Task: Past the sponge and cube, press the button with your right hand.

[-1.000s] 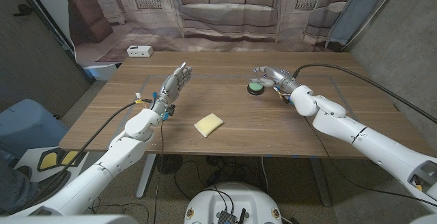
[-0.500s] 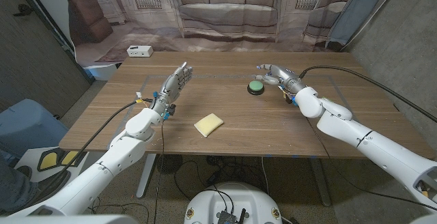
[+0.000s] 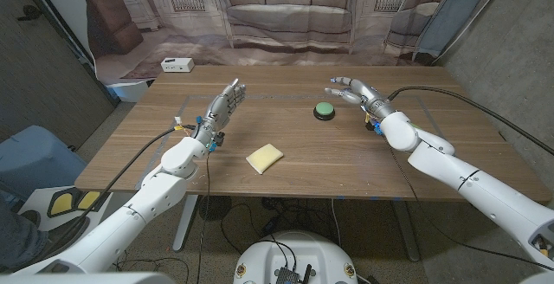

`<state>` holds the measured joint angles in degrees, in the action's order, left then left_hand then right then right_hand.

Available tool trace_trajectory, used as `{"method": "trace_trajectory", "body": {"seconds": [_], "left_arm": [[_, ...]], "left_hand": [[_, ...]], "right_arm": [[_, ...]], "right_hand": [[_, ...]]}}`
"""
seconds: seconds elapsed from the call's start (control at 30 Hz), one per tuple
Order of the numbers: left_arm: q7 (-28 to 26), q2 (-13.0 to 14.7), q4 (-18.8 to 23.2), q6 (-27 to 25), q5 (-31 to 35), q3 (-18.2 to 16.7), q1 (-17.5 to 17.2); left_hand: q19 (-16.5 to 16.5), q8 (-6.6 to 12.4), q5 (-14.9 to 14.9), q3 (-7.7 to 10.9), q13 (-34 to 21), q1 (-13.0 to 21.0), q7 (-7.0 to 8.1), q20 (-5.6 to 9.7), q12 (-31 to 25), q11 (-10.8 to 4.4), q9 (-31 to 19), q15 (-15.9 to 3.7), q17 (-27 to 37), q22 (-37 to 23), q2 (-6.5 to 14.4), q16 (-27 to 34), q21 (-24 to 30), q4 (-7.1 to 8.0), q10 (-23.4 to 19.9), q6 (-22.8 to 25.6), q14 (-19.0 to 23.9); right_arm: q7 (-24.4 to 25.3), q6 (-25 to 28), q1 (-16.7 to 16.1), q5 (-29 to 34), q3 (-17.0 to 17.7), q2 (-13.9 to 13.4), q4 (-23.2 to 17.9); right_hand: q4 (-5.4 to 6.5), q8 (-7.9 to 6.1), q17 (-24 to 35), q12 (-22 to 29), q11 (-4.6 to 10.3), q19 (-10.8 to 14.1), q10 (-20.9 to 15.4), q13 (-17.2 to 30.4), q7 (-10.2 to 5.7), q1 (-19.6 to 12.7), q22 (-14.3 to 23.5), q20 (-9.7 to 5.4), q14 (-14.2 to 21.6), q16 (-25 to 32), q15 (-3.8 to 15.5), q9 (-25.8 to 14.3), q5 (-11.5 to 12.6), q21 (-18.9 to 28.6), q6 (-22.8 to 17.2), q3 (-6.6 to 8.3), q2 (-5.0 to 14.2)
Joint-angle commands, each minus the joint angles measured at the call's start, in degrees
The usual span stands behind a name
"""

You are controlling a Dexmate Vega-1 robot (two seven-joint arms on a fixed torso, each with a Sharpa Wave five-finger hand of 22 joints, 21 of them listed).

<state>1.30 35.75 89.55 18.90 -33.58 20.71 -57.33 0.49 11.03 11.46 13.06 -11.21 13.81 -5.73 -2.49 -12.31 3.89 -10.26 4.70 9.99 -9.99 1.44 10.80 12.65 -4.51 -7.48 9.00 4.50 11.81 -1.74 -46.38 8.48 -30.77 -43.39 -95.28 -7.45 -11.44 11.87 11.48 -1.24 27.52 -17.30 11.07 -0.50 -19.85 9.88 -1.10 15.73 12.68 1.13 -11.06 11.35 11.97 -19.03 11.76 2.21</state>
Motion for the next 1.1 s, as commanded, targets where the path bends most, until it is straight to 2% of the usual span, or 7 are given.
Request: {"method": "trace_trajectory", "body": {"seconds": [0.03,0.5,1.1], "left_arm": [[-0.5,0.0,0.6,-0.5,0.4,0.2,0.1],[-0.8,0.0,1.0,-0.9,0.8,0.4,0.3],[-1.3,-0.4,1.1,-1.3,1.2,0.8,0.8]], "left_hand": [[0.1,-0.09,-0.2,0.05,-0.2,0.1,-0.1,-0.27,0.0,0.17,-0.2,-0.07,0.2,-0.2,0.8,0.0,-0.2,-0.42,-0.3,0.4,0.6],[0.1,-0.09,-0.2,0.01,-0.2,0.1,-0.06,-0.33,0.0,0.06,-0.2,-0.1,0.2,-0.2,0.8,0.0,-0.3,-0.46,-0.3,0.4,0.6],[0.1,-0.1,-0.2,-0.07,-0.2,0.1,-0.01,-0.42,0.1,0.08,-0.2,-0.03,0.2,-0.2,0.8,-0.1,-0.6,-0.52,-0.2,0.4,0.5]], "right_arm": [[0.1,-6.4,-2.0,-7.4,3.4,1.0,2.9],[-3.0,-12.3,-2.7,-16.4,6.1,2.3,6.8],[-7.5,-16.8,-3.6,-26.2,8.6,3.8,11.2]], "right_hand": [[-0.19,-0.37,0.3,0.1,-0.34,-0.1,-0.4,0.2,0.18,0.1,0.0,0.11,0.0,0.0,-0.04,-0.2,0.0,-0.2,-0.5,0.04,-0.3],[-0.17,-0.13,0.4,0.0,-0.4,-0.3,-0.4,0.2,0.22,0.2,0.0,0.3,-0.1,0.0,-0.19,-0.2,0.0,-0.4,0.1,-0.07,-0.34],[-0.13,-0.17,0.4,0.1,-0.48,-0.3,-0.8,0.2,0.42,0.4,0.0,0.37,0.0,0.0,-0.39,-0.2,-0.1,-0.5,0.0,-0.24,-0.45]]}}
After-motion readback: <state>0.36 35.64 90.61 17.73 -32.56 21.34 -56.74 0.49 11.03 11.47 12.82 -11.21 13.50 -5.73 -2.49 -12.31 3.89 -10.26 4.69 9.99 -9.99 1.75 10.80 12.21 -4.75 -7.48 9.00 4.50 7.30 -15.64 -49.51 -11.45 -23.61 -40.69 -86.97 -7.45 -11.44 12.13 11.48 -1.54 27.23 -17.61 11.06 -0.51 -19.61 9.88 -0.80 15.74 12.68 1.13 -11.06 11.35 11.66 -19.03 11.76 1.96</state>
